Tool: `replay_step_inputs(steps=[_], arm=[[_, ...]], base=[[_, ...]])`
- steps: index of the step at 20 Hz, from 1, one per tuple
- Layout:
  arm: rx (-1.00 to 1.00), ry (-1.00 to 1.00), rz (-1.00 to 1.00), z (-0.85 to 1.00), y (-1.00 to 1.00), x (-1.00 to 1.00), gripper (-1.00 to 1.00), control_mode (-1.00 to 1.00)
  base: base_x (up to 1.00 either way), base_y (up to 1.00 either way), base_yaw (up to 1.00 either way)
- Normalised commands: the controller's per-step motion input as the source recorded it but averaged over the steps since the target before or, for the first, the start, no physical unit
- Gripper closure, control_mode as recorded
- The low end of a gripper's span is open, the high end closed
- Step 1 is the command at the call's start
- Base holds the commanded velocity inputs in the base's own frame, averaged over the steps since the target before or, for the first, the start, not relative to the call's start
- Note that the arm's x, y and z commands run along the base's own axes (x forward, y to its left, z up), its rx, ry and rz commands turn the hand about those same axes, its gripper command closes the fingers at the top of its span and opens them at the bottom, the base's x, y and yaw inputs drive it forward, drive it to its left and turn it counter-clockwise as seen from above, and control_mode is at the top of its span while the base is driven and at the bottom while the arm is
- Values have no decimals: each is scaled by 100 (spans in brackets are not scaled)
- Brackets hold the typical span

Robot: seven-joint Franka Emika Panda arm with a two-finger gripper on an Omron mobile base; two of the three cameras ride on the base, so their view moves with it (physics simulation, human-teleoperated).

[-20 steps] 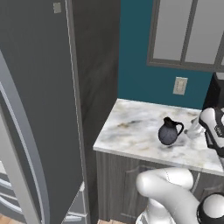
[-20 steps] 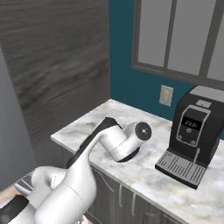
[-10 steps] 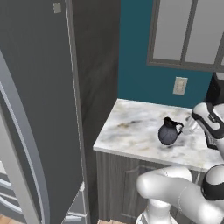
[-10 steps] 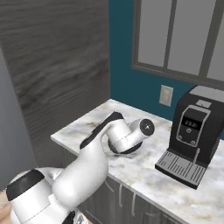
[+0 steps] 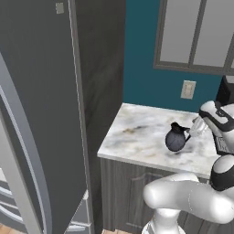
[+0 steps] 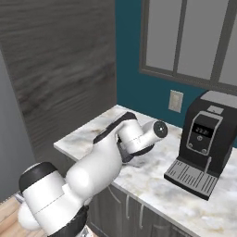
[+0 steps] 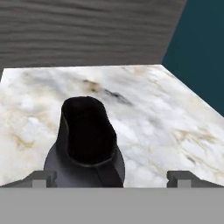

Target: Move the apricot and lemon wedge from the top shelf to the second highest shelf to make space. Then, place the pitcher from the counter on the cleared top shelf.

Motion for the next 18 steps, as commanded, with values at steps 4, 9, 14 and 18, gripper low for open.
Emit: replay_step_inputs(steps=[4, 9, 14, 18], arm=[[-1, 7, 14, -1, -10, 0, -100, -100], [-5, 13, 15, -1, -6, 1, -100, -100], [0, 1, 12, -19, -10, 8, -100, -100], [0, 0, 10, -38, 0, 7, -100, -100]], base=[[0, 0, 0], [0, 0, 0], [0, 0, 0], [0, 0, 0]])
